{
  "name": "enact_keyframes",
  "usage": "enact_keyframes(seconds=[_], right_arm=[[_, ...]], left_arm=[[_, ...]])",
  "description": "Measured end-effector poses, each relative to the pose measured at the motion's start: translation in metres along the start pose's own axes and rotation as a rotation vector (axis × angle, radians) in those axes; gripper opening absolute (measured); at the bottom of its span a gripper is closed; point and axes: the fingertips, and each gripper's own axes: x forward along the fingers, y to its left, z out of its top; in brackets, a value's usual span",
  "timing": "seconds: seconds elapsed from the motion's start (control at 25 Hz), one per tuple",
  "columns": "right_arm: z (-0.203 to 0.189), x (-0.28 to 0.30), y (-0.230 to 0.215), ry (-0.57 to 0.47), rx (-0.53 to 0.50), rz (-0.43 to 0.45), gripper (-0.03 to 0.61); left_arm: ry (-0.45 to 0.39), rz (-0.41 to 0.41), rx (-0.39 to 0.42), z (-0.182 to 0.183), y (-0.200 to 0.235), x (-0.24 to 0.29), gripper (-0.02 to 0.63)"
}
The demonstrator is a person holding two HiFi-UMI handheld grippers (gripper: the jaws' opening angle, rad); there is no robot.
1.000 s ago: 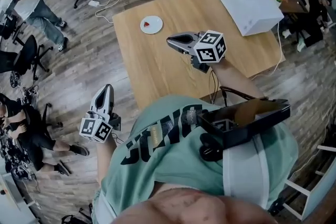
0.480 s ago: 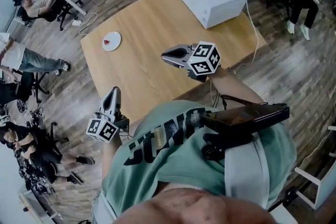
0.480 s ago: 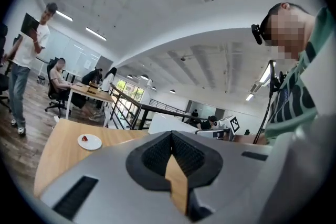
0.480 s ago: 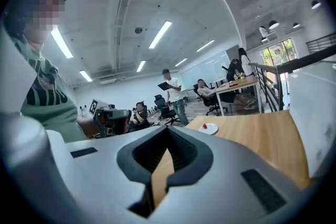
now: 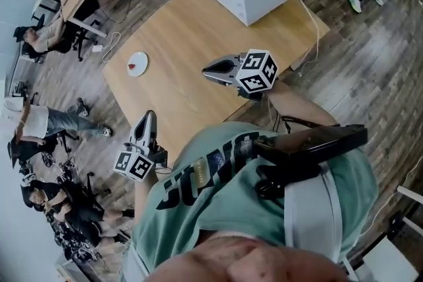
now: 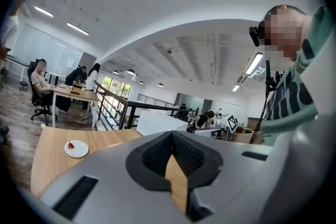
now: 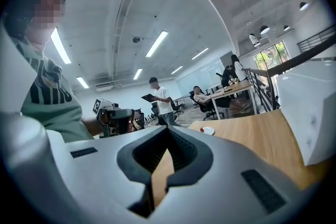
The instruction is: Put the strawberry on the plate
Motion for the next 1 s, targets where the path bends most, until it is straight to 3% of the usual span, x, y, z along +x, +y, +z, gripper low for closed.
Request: enact_keyframes(seconds=[0.24, 0.44, 0.6, 1.0], right_arm=[[0.015, 0.039, 0.044, -0.02, -0.022, -0.072, 0.006], [0.033, 0.103, 0.081, -0.016, -0.043, -0.063, 0.006], [0.041, 0.143, 0.104, 0.023, -0.112, -0.033, 0.006], [0.044, 0.143, 0.092, 0.05, -0.094, 0.023, 0.006]], left_arm=[[-0.042, -0.037, 0.017, -0.004, 0.031, -0.06, 0.005], [-0.083, -0.012, 0.051, 0.015, 0.076, -0.121, 0.005], [-0.135, 0.038, 0.021, 0.01, 0.108, -0.158, 0.005], [-0.168, 0.09, -0.01, 0.01, 0.097, -0.155, 0.005]])
